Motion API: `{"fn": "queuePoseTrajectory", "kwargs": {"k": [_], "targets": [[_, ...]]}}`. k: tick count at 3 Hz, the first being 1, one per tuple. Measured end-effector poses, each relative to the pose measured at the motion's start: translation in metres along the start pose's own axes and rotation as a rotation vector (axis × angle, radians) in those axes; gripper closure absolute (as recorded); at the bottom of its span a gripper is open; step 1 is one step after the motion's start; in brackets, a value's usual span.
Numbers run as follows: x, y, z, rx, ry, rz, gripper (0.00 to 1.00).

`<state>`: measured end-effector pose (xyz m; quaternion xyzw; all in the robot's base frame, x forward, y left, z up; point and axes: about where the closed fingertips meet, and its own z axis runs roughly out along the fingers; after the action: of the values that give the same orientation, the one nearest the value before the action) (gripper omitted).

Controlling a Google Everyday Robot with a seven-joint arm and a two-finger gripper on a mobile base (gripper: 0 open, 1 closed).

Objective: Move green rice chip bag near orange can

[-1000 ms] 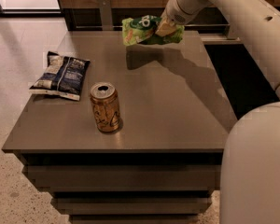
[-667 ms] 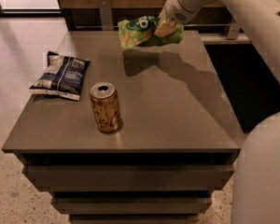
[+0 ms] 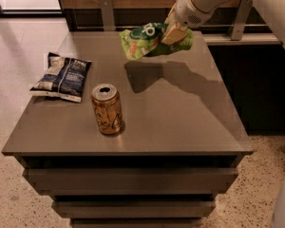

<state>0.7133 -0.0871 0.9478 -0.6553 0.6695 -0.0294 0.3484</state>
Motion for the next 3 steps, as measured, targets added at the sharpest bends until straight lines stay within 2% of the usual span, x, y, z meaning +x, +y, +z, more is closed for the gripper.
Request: {"fn": "queuePoseTrajectory", "kwargs": {"k": [2, 3], "targets": [[0.004, 0.006, -0.006, -0.012, 0.009, -0.018, 1.0], [0.008, 0.023, -0.021, -0.025, 0.029, -0.044, 1.0]]}}
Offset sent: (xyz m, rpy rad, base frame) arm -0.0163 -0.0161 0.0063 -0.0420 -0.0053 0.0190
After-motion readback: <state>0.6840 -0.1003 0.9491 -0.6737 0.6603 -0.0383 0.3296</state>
